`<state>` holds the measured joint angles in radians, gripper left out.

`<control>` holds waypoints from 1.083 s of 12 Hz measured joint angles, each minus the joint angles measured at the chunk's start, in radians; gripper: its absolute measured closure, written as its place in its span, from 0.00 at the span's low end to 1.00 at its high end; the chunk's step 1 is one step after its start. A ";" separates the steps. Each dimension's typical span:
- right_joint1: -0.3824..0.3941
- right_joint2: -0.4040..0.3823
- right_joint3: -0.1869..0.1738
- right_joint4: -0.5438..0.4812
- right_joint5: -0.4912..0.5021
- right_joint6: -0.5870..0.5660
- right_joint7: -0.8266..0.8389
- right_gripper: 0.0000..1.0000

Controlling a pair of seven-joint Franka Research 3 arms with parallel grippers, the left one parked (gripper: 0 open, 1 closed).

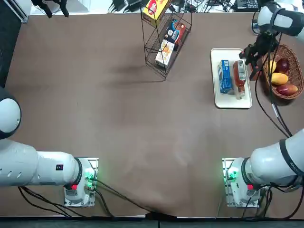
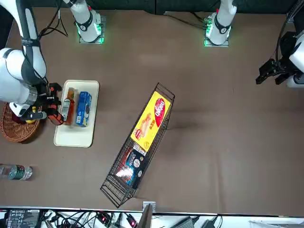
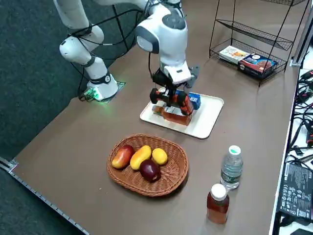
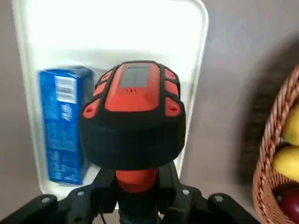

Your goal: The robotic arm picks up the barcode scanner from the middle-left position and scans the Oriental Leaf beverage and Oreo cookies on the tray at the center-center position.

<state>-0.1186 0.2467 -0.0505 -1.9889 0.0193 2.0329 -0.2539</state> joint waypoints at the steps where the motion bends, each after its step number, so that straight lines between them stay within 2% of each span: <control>1: 0.005 -0.011 0.013 0.010 0.007 -0.001 0.001 0.58; 4: 0.057 -0.045 0.069 0.017 0.073 -0.003 0.089 0.58; 5: 0.131 -0.051 0.092 0.017 0.083 -0.001 0.179 0.58; 9: 0.256 -0.034 0.100 -0.004 0.085 0.063 0.300 0.58; 13: 0.333 0.027 0.100 -0.062 0.085 0.230 0.410 0.58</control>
<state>0.2147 0.2740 0.0496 -2.0508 0.1039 2.2629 0.1564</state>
